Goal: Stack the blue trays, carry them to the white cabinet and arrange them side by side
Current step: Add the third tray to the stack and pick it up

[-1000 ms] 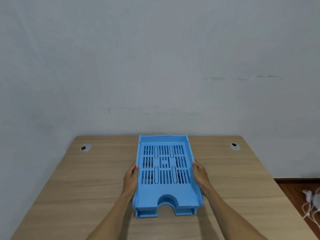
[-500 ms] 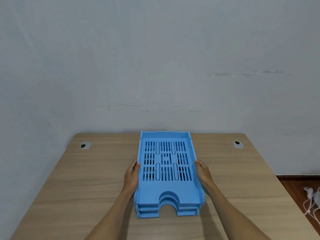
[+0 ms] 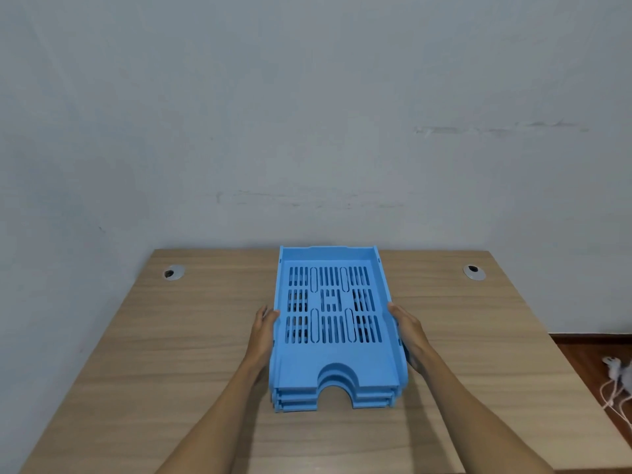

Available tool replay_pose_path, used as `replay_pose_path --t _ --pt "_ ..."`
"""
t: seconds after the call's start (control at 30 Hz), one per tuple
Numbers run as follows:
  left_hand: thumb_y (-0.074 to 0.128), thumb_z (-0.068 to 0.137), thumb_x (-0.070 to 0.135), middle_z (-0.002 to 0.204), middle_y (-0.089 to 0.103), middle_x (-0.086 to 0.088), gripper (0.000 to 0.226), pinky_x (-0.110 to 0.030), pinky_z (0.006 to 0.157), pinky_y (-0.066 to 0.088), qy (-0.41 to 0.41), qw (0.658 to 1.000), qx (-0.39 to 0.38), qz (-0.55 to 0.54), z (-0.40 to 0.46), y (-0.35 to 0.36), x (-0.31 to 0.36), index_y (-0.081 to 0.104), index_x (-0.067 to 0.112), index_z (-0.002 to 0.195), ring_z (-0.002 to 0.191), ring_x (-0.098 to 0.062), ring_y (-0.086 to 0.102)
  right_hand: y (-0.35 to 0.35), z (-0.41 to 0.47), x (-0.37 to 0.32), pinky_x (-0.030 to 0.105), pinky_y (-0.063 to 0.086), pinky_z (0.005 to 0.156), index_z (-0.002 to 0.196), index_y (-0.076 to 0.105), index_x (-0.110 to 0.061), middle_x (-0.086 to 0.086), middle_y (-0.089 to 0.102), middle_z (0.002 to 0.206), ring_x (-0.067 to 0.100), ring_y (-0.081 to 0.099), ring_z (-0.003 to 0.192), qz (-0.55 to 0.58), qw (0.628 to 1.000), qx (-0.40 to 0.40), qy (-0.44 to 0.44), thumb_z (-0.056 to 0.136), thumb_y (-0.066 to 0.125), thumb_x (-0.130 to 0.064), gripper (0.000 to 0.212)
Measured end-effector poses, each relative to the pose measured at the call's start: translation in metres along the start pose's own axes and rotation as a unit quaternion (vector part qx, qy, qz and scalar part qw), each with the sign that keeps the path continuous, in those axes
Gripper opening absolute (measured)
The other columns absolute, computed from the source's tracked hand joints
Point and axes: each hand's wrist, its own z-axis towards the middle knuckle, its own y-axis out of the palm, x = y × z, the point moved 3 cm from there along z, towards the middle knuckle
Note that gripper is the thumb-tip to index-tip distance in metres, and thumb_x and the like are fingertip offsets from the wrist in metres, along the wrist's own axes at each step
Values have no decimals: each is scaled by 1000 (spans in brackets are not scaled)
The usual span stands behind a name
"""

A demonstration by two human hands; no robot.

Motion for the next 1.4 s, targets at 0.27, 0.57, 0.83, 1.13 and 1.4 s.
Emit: replay_pose_path --t 0.27,0.57,0.83,1.13,1.4 --pt "29 101 56 107 74 -21 61 -44 79 58 -79 986 -122 -84 -34 8 2 74 15 111 94 -35 72 21 -44 -20 49 58 84 123 66 -11 24 71 112 39 70 95 59 993 -88 41 98 37 -57 60" --pt "40 91 64 117 68 -25 71 -44 77 59 -141 953 -154 -218 -31 20 -12 67 7 123 96 -38 69 28 -42 -9 50 58 82 125 64 -5 28 67 117 40 67 95 158 975 -142 66 95 39 -61 68" --pt "39 91 54 97 71 -22 59 -36 62 58 -149 953 -168 -203 -18 19 -17 70 6 104 75 -32 70 15 -30 -2 39 59 69 119 67 -9 21 74 104 31 72 81 113 981 -145 67 96 40 -55 57" --pt "41 92 60 105 73 -22 66 -41 67 59 -165 940 -170 -244 -17 23 -26 66 6 121 85 -34 72 25 -24 2 57 52 91 126 64 -10 29 66 120 41 65 98 163 977 -116 75 86 50 -69 73" --pt "44 89 63 111 69 -26 72 -44 77 57 -158 954 -151 -203 -16 19 -21 65 4 124 90 -37 69 24 -29 -3 59 50 94 128 64 -14 26 67 121 42 66 101 134 985 -70 88 79 57 -73 77"
